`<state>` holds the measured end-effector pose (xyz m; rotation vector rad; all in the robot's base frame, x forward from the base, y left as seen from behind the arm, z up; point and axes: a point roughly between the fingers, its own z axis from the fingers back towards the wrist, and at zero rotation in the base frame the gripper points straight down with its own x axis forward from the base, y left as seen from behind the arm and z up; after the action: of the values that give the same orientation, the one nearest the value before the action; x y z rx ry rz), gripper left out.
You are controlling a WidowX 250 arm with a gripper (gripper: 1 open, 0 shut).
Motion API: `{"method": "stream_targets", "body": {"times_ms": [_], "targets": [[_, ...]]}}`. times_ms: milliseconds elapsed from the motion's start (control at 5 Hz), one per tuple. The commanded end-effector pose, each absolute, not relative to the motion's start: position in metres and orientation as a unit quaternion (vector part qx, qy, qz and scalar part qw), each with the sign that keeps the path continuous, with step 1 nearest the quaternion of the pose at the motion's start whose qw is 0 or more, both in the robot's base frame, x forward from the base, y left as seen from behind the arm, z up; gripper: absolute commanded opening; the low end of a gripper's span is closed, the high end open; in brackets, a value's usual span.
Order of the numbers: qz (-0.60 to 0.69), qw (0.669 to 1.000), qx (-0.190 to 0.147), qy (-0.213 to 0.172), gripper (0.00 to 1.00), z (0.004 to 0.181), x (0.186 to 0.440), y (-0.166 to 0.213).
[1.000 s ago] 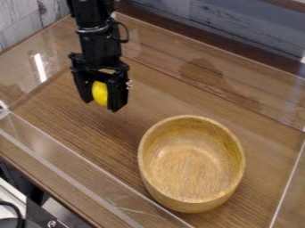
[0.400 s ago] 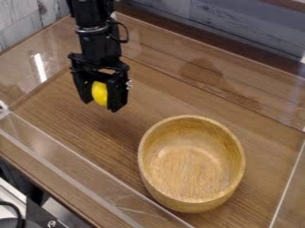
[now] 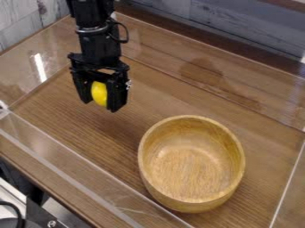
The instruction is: Remove the lemon from inside the brown bowl and put it on the table
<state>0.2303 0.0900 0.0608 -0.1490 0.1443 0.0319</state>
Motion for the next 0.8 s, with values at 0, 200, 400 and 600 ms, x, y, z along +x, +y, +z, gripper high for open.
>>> {"method": "stream_targets", "body": {"times_ms": [0, 200, 400, 600], "targets": [[0.013, 0.996, -0.066, 0.058, 1.00, 0.0691, 0.2355, 0.0918], [0.013, 0.996, -0.067, 0.061, 1.00, 0.0677, 0.2351, 0.0912], [0.013, 0.995, -0.069, 0.067, 1.00, 0.0680, 0.2336, 0.0908], [0.012, 0.995, -0.070, 0.072, 1.00, 0.0686, 0.2321, 0.0903]]}}
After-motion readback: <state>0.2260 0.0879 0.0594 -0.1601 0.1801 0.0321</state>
